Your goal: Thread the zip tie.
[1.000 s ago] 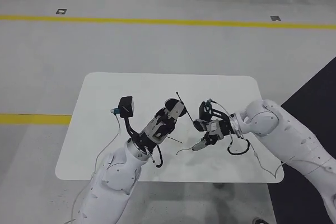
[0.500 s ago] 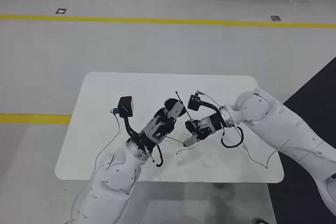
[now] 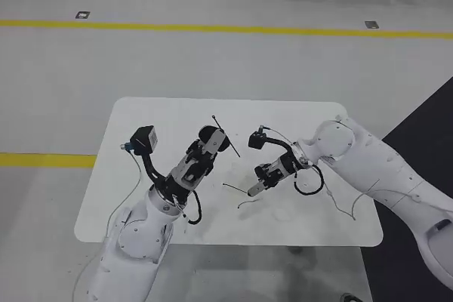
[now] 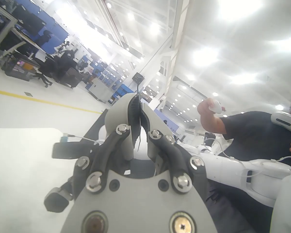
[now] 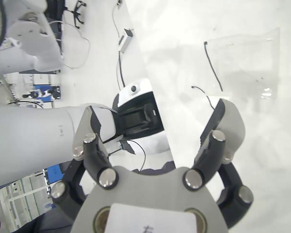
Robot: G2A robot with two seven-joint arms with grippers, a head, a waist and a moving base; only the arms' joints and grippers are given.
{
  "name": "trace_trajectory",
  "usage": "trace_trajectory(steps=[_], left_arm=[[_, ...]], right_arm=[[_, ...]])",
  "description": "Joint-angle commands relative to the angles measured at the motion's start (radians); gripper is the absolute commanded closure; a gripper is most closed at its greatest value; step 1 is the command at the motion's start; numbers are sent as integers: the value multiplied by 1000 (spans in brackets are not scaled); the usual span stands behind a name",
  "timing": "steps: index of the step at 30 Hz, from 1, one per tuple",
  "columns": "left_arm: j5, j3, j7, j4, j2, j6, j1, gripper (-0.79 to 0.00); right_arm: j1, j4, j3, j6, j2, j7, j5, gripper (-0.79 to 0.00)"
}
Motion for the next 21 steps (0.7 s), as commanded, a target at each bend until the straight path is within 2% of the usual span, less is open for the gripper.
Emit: trace_trajectory(steps=[1,5,8,10,17,19,21], left_arm=[[0,37,-4,16,-3,-13,1,0],[1,43,-5,19,-3,-15,1,0],[1,43,-5,19,-3,-15,1,0],[1,43,-5,19,-3,-15,1,0],[1,43,-5,19,-3,-15,1,0],[1,43,-5,19,-3,-15,1,0],[1,43,-5,19,-3,-15,1,0]], right_arm=[[17,14,-35,-31,-25,-31,-51,-785],[58,42,-114,-125,-67,-125,-235,-785],[56,86,-114,-200,-91,-200,-311,-785],[60,118,-108,-237,-97,-238,-326,-785],[60,118,-108,-237,-97,-238,-326,-785],[38,88,-105,-267,-96,-267,-287,-785],[43,54,-114,-280,-93,-280,-315,-785]])
